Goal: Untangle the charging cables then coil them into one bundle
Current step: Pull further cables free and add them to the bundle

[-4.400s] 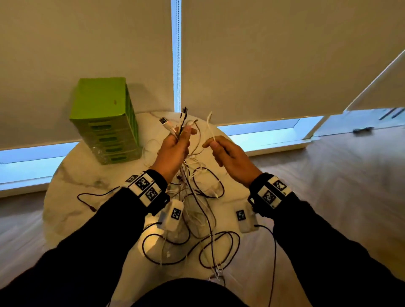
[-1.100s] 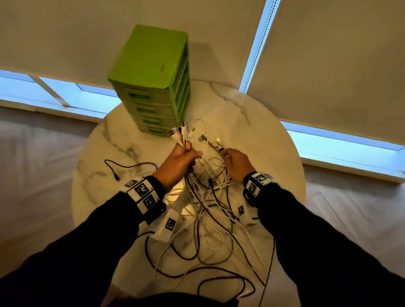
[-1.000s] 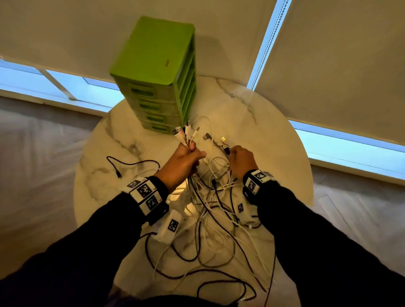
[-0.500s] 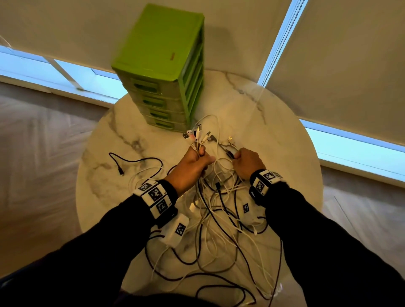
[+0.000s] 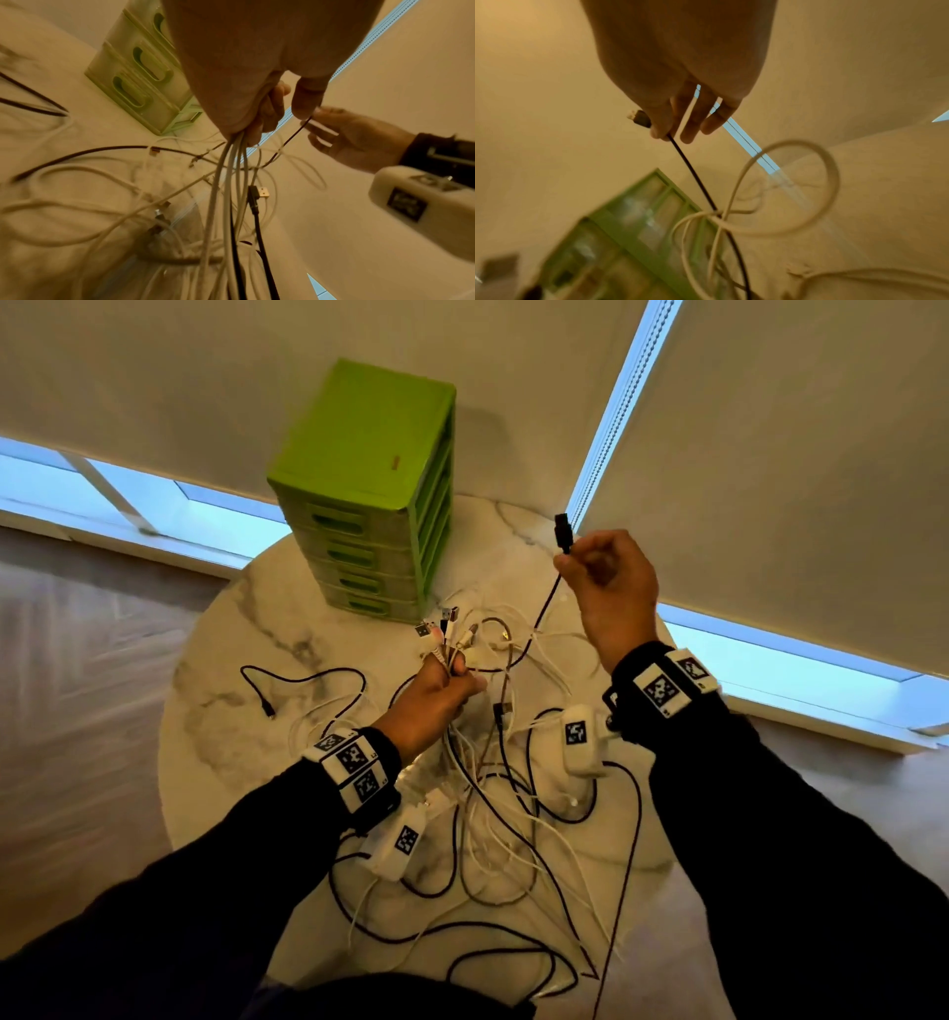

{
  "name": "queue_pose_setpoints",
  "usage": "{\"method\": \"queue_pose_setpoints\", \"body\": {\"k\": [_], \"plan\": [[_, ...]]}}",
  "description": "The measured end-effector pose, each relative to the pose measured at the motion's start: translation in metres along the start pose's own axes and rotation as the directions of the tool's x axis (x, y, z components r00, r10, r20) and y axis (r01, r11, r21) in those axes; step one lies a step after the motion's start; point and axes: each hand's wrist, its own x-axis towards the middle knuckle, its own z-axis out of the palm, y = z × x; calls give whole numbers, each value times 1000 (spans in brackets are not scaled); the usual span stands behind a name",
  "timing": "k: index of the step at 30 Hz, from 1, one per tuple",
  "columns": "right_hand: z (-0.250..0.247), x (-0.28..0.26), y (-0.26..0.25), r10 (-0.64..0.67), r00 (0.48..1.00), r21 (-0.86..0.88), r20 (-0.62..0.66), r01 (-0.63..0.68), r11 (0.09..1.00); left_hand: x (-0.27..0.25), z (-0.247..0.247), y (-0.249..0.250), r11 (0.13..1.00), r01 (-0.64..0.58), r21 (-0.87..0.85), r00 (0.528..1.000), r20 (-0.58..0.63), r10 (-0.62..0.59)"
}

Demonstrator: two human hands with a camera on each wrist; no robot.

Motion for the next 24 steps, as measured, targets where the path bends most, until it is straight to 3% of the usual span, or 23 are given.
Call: {"method": "queue_pose_setpoints", "body": {"k": [3,6,11,17,19,21,22,24], "plan": [[-1,-9,-45,-8,1000,262,-28,15,965,-13,-3,3,999,-29,-46,1000,1,29],[0,-32,-67,-4,995,324,101,-29,945,-26,-8,7,987,-88,-136,996,0,89],[15,-97,-52,66,948,98,312,-102,990,-48,-11,21,955,-233,-182,972,-32,231],[34,-160,-32,46,904,-39,425,-33,999,-73,-26,21,969,-241,-61,969,43,244],[34,-171,-27,23,851,-185,524,88,979,-77,-37,22,973,-228,-36,969,88,230],[31,-178,-24,-9,768,-418,641,359,834,-78,-50,27,974,-224,-16,967,118,225],[30,-182,-24,-21,750,-458,661,426,780,-78,-56,30,975,-223,-7,968,121,222],[29,-185,-29,-48,788,-432,614,386,815,-78,-62,35,975,-216,-42,970,108,220]]}}
